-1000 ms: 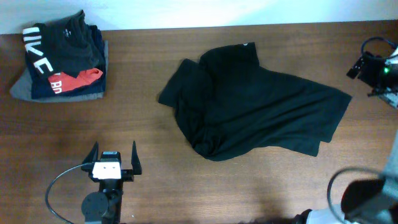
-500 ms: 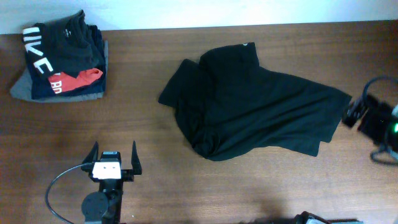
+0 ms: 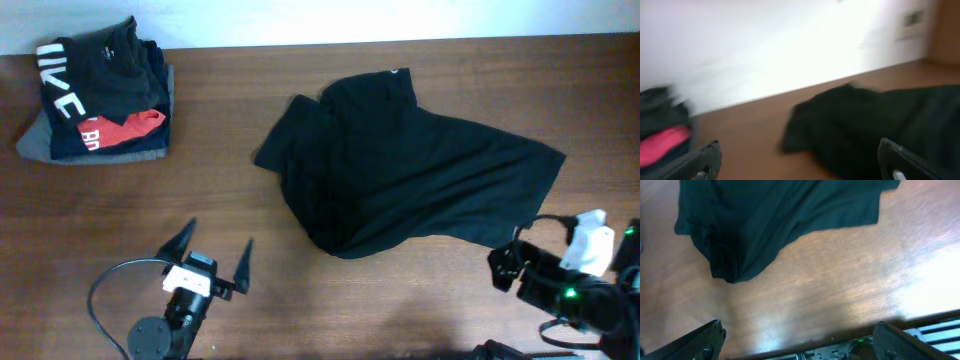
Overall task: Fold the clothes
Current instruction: 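Reach the left gripper to the garment's left side and grasp it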
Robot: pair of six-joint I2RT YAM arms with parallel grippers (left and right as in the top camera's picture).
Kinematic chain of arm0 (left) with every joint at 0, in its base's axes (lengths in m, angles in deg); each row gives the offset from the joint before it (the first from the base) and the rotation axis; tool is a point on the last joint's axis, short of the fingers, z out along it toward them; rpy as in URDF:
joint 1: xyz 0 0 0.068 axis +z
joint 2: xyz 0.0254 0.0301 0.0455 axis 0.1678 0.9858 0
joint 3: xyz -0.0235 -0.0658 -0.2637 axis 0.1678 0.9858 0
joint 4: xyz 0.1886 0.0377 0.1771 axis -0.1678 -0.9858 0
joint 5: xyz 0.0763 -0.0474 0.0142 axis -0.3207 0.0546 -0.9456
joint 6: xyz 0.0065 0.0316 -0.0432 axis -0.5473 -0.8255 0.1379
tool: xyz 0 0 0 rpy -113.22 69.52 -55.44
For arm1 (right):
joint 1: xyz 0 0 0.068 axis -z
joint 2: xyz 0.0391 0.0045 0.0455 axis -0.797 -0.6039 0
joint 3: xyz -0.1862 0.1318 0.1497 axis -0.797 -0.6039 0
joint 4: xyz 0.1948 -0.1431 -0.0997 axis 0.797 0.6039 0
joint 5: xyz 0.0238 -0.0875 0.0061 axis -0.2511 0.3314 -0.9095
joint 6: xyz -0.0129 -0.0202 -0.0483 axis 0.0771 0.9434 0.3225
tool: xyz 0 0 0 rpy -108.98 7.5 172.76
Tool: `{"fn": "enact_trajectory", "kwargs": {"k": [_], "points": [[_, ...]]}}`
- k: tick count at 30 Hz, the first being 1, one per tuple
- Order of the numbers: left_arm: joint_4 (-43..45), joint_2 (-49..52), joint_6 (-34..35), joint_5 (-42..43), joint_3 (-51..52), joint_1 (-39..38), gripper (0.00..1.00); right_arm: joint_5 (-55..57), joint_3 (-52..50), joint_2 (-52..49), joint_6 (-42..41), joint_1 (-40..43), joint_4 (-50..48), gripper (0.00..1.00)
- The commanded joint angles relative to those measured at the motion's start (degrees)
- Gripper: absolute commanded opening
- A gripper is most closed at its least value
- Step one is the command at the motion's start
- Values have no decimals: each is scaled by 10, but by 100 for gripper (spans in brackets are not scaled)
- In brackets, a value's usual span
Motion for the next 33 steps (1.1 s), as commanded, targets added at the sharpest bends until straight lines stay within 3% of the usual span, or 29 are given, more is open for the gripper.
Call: {"fn": "enact_trajectory", "kwargs": {"k": [1,6,12,17,20,23,30,33], "points": [[4,-3,55,103,-14,2,99,-20,-59,1,8,-2,-21,99],[-37,17,56,122,-94,2,99,-20,-110,-17,8,-2,-55,99],[-199,165,-15,146,-297,2,99,-23,-117,-49,8,-2,-75,99],[-197,281,-29,291,-398,2,99,-24,-117,-71,8,-2,-75,99],[-175,323,-11,330,-431,2,99,-24,-117,-82,8,-2,-75,99],[-241,360,59,268,-487,2,99,-24,-117,-92,8,-2,-73,99],[-584,478,52,-30,-699,-37,99,-24,-117,-106,8,-2,-76,99],[-640,522,50,-39,-753,-76,100,-36,-117,-108,8,-2,-80,99]]}}
